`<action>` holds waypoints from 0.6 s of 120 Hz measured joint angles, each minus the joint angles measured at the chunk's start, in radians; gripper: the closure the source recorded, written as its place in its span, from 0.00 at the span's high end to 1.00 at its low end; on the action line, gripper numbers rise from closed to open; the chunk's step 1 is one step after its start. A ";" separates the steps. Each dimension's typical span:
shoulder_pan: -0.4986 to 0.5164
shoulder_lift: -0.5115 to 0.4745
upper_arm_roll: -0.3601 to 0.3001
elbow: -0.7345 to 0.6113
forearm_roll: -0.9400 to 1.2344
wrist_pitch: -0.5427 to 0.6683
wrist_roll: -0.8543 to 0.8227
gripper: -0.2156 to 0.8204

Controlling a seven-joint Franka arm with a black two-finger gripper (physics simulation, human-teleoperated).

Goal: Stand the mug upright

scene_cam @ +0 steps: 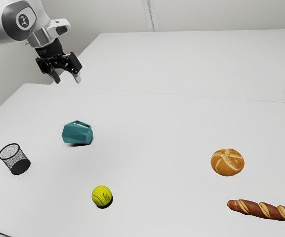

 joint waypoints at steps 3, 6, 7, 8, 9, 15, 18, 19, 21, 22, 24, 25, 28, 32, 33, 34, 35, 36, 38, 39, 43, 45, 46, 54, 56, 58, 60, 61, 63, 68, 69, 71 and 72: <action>0.001 0.000 0.000 0.000 0.000 0.000 0.002 0.79; 0.001 0.000 0.000 0.000 0.000 0.000 0.003 0.79; 0.001 0.001 0.000 0.000 0.000 0.000 0.004 0.79; 0.001 0.001 0.000 0.001 0.000 0.000 0.004 0.79; 0.002 0.001 0.000 0.000 0.000 0.000 0.004 0.79; 0.002 0.001 0.000 0.000 0.000 -0.001 0.007 0.79; 0.002 0.002 0.000 0.000 0.000 -0.001 0.008 0.79; 0.002 0.002 0.000 0.000 0.000 -0.001 0.009 0.79; 0.002 0.003 0.000 0.000 0.000 -0.001 0.010 0.79; 0.002 0.003 0.000 -0.001 0.000 -0.001 0.010 0.79; 0.002 0.003 0.000 -0.002 0.000 -0.001 0.011 0.79; 0.002 0.003 0.000 -0.002 0.000 -0.001 0.011 0.79; 0.002 0.003 0.000 -0.005 -0.001 0.000 0.012 0.79; 0.002 0.003 0.000 -0.008 -0.004 0.001 0.013 0.79; 0.002 0.002 0.001 -0.009 -0.006 0.001 0.013 0.79; 0.002 0.002 0.001 -0.010 -0.008 0.001 0.013 0.79; 0.001 0.002 0.001 -0.011 -0.009 0.002 0.013 0.79; 0.001 0.002 0.001 -0.011 -0.011 0.002 0.013 0.79; 0.001 0.002 0.001 -0.013 -0.014 0.002 0.012 0.79; 0.001 0.002 0.001 -0.014 -0.016 0.002 0.012 0.79; 0.000 0.002 0.002 -0.017 -0.022 0.003 0.011 0.79; -0.001 0.002 0.003 -0.018 -0.027 0.003 0.011 0.79; -0.002 0.002 0.004 -0.018 -0.031 0.002 0.011 0.79; -0.037 0.001 0.040 -0.019 -0.080 -0.002 0.012 0.79; -0.050 0.002 0.054 -0.020 -0.095 -0.003 0.015 0.79; -0.067 0.005 0.073 -0.020 -0.113 -0.005 0.019 0.79; -0.083 0.009 0.091 -0.020 -0.132 -0.007 0.025 0.79; -0.091 0.011 0.100 -0.020 -0.142 -0.008 0.028 0.79; -0.104 0.017 0.116 -0.020 -0.162 -0.011 0.034 0.79; -0.135 0.035 0.154 -0.018 -0.211 -0.020 0.050 0.79; -0.140 0.038 0.160 -0.018 -0.220 -0.022 0.054 0.79; -0.147 0.043 0.171 -0.018 -0.237 -0.025 0.061 0.79; -0.150 0.046 0.176 -0.018 -0.245 -0.027 0.064 0.79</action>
